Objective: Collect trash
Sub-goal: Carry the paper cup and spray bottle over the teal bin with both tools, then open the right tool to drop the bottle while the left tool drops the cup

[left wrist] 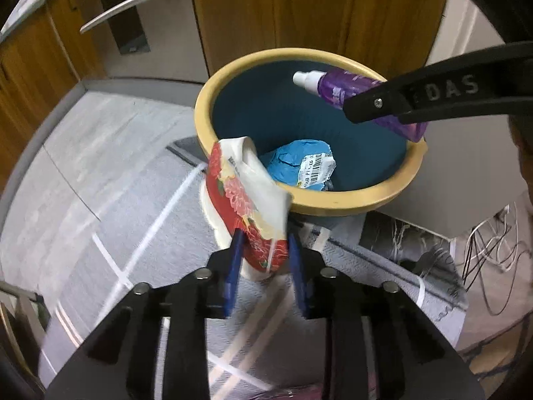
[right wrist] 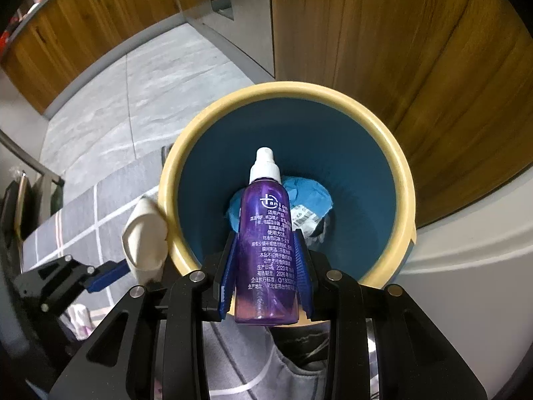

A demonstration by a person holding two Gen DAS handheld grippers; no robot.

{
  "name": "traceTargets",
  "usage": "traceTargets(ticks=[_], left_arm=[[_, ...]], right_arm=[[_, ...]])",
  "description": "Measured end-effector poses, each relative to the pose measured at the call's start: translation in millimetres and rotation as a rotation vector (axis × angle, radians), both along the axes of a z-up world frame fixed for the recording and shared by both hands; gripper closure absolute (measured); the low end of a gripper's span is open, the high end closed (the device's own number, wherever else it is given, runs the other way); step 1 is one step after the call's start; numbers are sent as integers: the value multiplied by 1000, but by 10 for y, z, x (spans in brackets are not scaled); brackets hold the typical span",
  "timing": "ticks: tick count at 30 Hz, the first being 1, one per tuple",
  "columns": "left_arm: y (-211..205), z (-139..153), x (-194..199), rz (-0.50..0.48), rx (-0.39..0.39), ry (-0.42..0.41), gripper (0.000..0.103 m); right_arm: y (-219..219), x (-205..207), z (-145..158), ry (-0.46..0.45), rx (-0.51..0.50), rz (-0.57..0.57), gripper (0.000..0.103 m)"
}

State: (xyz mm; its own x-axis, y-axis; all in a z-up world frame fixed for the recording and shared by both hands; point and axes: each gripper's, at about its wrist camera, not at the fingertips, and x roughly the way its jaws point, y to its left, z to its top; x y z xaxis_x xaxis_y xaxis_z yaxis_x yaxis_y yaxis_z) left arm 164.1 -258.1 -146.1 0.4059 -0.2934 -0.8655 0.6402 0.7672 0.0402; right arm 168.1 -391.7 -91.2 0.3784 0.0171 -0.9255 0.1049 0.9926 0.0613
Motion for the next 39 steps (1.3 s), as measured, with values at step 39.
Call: traceTargets(ticks=[39], left_arm=[[-256,732,625,20,-193,-52,85]], right_arm=[[-249,2,-369,109,9,-75,67]])
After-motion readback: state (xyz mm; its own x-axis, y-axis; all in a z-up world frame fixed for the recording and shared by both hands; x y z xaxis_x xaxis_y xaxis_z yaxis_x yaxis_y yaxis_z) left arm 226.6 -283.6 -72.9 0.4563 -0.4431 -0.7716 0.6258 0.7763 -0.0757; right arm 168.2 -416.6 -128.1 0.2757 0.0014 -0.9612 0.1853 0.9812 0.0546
